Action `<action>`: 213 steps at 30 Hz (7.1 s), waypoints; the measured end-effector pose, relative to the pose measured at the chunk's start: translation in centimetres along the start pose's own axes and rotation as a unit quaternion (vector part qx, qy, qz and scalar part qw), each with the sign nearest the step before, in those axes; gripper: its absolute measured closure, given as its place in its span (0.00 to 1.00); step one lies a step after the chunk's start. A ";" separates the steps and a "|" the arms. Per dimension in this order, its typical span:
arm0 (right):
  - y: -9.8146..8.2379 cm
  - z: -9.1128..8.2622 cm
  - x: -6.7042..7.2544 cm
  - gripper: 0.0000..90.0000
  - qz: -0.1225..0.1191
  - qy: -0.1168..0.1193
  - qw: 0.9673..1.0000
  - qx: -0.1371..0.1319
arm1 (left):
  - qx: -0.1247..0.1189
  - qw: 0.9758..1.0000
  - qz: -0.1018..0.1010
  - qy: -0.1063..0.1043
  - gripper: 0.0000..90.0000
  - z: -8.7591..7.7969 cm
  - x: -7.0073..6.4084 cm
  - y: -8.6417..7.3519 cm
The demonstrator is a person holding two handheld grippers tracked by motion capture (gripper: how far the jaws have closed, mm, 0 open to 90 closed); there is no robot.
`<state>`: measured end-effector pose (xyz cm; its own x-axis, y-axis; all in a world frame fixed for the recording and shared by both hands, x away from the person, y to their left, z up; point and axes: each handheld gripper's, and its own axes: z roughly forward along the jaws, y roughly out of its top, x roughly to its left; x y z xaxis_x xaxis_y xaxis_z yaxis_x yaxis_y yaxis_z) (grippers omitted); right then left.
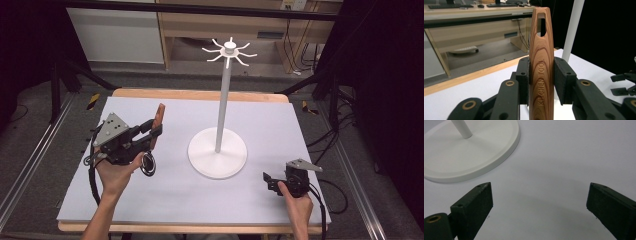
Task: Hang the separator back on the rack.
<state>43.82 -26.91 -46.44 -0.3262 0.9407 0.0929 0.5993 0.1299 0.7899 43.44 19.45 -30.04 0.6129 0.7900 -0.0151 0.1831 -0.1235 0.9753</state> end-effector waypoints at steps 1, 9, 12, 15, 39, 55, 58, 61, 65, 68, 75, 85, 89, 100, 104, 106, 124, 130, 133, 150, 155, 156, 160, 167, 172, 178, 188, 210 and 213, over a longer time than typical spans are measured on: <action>0.0 0.0 0.0 0.08 -0.001 0.000 1.000 0.000 | 0.000 1.000 0.003 0.000 0.75 0.0 0.0 0.2; 0.0 0.1 0.0 0.08 0.002 0.000 1.000 0.002 | -0.011 1.000 0.006 -0.005 0.75 0.4 -0.4 1.4; 0.0 0.2 0.1 0.08 0.002 0.002 1.000 0.006 | -0.014 1.000 0.007 -0.008 0.75 0.7 -0.6 1.8; 0.0 0.4 0.2 0.08 -0.002 0.003 1.000 0.009 | -0.020 1.000 0.008 -0.012 0.75 0.9 -1.0 2.4; 0.0 0.3 0.3 0.08 0.000 0.005 1.000 0.008 | -0.041 0.999 0.022 -0.021 0.75 1.2 -2.0 6.0; 0.0 0.4 0.3 0.08 0.001 0.005 1.000 0.008 | -0.061 0.997 0.023 -0.030 0.75 1.4 -2.7 8.0; 0.0 0.4 0.3 0.08 0.000 0.006 1.000 0.007 | -0.069 0.997 0.028 -0.028 0.75 1.4 -2.7 8.3; 0.0 0.4 0.2 0.08 0.000 0.006 1.000 0.007 | -0.072 0.997 0.029 -0.028 0.75 1.5 -2.9 8.8; 0.0 0.3 0.2 0.08 0.002 0.004 1.000 0.007 | -0.075 0.996 0.031 -0.031 0.75 1.6 -3.1 9.1; 0.0 0.3 0.2 0.08 0.000 0.004 1.000 0.005 | -0.076 0.996 0.031 -0.034 0.75 1.8 -3.3 9.4; 0.0 0.4 0.2 0.08 0.006 0.007 1.000 0.007 | -0.073 0.996 0.028 -0.042 0.75 2.2 -3.9 9.9; 0.0 0.4 0.2 0.08 0.005 0.007 1.000 0.006 | -0.070 0.996 0.031 -0.046 0.75 3.2 -4.3 10.7; 0.0 0.4 0.2 0.08 0.004 0.007 1.000 0.008 | -0.067 0.996 0.031 -0.045 0.75 3.6 -4.3 10.7; 0.0 0.4 0.2 0.08 0.005 0.008 1.000 0.007 | -0.067 0.996 0.035 -0.054 0.75 4.0 -4.5 11.3; 0.0 0.4 0.2 0.08 0.005 0.007 1.000 0.008 | -0.061 0.996 0.035 -0.053 0.75 4.6 -4.5 11.4; 0.0 0.4 0.2 0.08 0.006 0.008 1.000 0.008 | -0.061 0.996 0.036 -0.052 0.75 4.7 -4.5 11.5; 0.1 0.4 0.1 0.08 0.008 0.006 1.000 0.008 | -0.047 0.997 0.039 -0.054 0.75 6.3 -4.9 11.8; 0.1 0.3 0.1 0.08 0.008 0.007 1.000 0.008 | -0.040 0.997 0.039 -0.056 0.75 6.9 -5.1 11.5; 0.1 0.3 0.1 0.08 0.008 0.006 1.000 0.008 | -0.041 0.997 0.038 -0.057 0.75 7.2 -5.1 11.4; 0.0 0.4 0.1 0.08 0.004 0.008 1.000 0.011 | -0.048 0.997 0.038 -0.056 0.75 8.6 -5.4 11.1; 0.0 0.4 0.1 0.08 0.005 0.008 1.000 0.011 | -0.049 0.997 0.037 -0.057 0.74 8.7 -5.4 11.0; 0.0 0.4 0.1 0.08 0.005 0.008 1.000 0.011 | -0.049 0.996 0.037 -0.057 0.74 8.7 -5.4 11.0; 0.0 0.4 0.1 0.08 0.005 0.008 1.000 0.010 | -0.049 0.997 0.032 -0.057 0.73 8.9 -5.4 11.0; 0.0 0.4 0.1 0.08 0.005 0.008 1.000 0.011 | -0.047 0.997 0.036 -0.055 0.66 8.9 -5.1 10.7; 0.0 0.5 0.2 0.08 0.006 0.008 1.000 0.013 | -0.048 0.997 0.035 -0.057 0.59 8.5 -4.7 10.3; 0.0 0.5 0.2 0.08 0.005 0.008 1.000 0.014 | -0.042 0.996 0.046 -0.058 0.52 7.7 -4.2 9.7; 0.0 0.5 0.2 0.08 0.006 0.005 1.000 0.015 | -0.029 0.997 0.053 -0.039 0.44 5.6 -3.0 7.0; -0.3 0.6 0.2 0.07 0.007 0.002 1.000 0.018 | 0.061 0.998 0.021 0.004 0.38 1.8 1.0 -3.8; -0.4 0.5 0.0 0.07 0.013 0.001 1.000 0.020 | 0.072 0.997 0.006 0.010 0.38 1.7 1.6 -5.5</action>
<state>43.93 -26.77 -47.08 -0.3107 0.9436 0.1141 0.6359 0.1171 0.7629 44.77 20.36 -35.78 0.6009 0.7993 0.0025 0.2846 -0.2169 0.9338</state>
